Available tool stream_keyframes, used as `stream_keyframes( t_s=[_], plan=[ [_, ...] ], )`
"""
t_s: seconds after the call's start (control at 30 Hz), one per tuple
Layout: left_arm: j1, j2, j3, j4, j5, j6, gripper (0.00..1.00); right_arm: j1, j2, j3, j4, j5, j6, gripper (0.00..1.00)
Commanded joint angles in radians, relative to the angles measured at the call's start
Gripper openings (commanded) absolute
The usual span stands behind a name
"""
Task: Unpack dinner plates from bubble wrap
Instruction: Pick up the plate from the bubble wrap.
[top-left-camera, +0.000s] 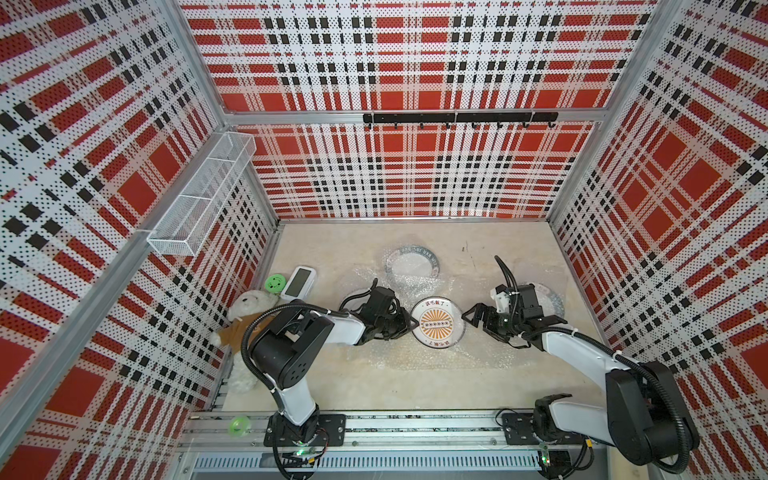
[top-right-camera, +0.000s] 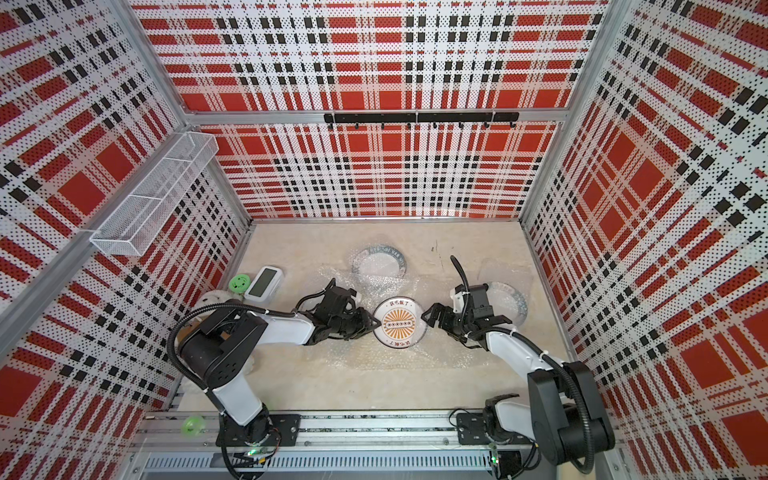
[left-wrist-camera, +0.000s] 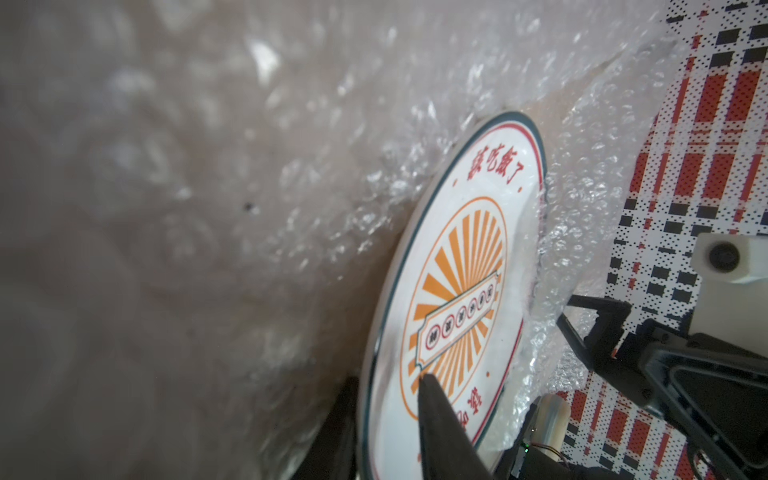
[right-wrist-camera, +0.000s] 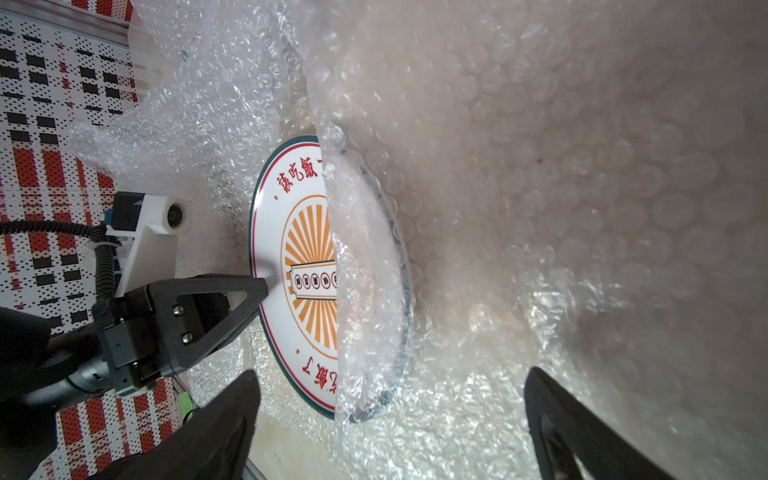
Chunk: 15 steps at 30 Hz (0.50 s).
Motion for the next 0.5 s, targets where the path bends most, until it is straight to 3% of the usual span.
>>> stream_keyframes(
  t_s=[0.0,0.3,0.47],
  plan=[
    [0.009,0.03,-0.019,0.056,0.016,-0.042,0.23,-0.003,0.011,-0.015,0.039,-0.007,0.002,1.0],
    [0.009,0.001,-0.053,0.085,0.031,-0.06,0.01,-0.004,0.022,-0.019,0.047,-0.002,0.001,1.0],
    [0.007,-0.066,-0.1,0.084,0.032,-0.066,0.0,-0.003,0.037,-0.016,0.07,-0.008,0.006,1.0]
  ],
)
